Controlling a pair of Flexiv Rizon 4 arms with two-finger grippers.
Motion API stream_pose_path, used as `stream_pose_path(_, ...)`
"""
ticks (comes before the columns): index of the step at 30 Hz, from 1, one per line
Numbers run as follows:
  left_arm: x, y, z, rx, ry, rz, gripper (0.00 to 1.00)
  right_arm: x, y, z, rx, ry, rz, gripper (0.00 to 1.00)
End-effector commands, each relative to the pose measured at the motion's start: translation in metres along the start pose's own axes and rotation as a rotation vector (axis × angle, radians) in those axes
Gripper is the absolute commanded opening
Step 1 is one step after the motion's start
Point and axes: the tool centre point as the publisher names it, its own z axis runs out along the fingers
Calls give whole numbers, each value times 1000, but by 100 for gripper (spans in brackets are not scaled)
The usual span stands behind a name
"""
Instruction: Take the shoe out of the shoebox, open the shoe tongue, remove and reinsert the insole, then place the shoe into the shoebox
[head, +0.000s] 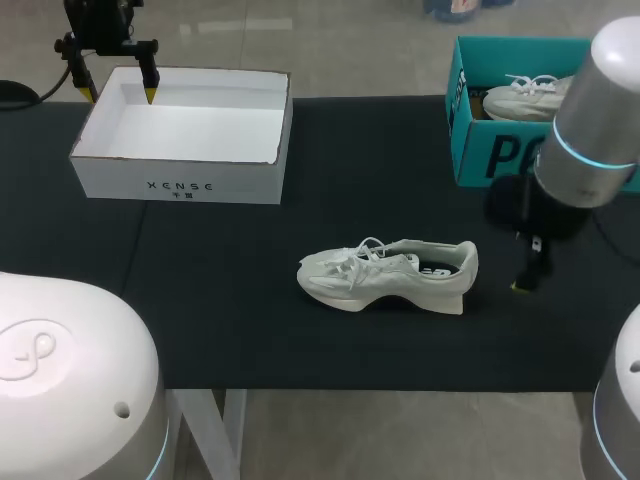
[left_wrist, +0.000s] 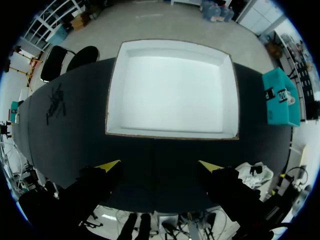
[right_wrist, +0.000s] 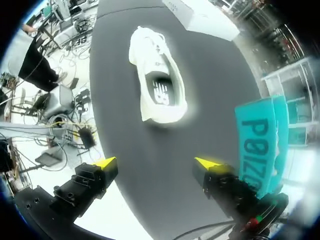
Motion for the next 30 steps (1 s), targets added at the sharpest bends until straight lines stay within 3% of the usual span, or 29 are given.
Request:
stream_pose_path(1, 0, 0, -1, 0, -1, 0, 100, -1, 0, 6, -97, -53, -586, 100)
stream_pose_path(3, 0, 0, -1, 0, -1, 0, 100, -5, 1, 1, -290, -56, -537, 100)
stream_pose_path(7, 0, 0, -1, 0, -1, 0, 100, -12, 6, 0, -557, -22, -462, 100)
stream_pose_path(16, 0, 0, -1, 0, -1, 0, 100, -23, 9, 11, -865, 103, -310, 100)
stream_pose_path(22, 0, 0, -1, 0, -1, 0, 100, -31, 3, 21, -845, 91, -153, 100)
stream_pose_path(23, 0, 0, -1, 0, -1, 0, 100, -32, 4, 23, -813, 94, -139, 100)
stream_pose_path(24, 0, 0, -1, 0, -1, 0, 100, -34, 4, 24, -762, 78, -160, 100)
stream_pose_path(30, 0, 0, -1, 0, -1, 0, 100, -34, 4, 24, -762, 78, -160, 100)
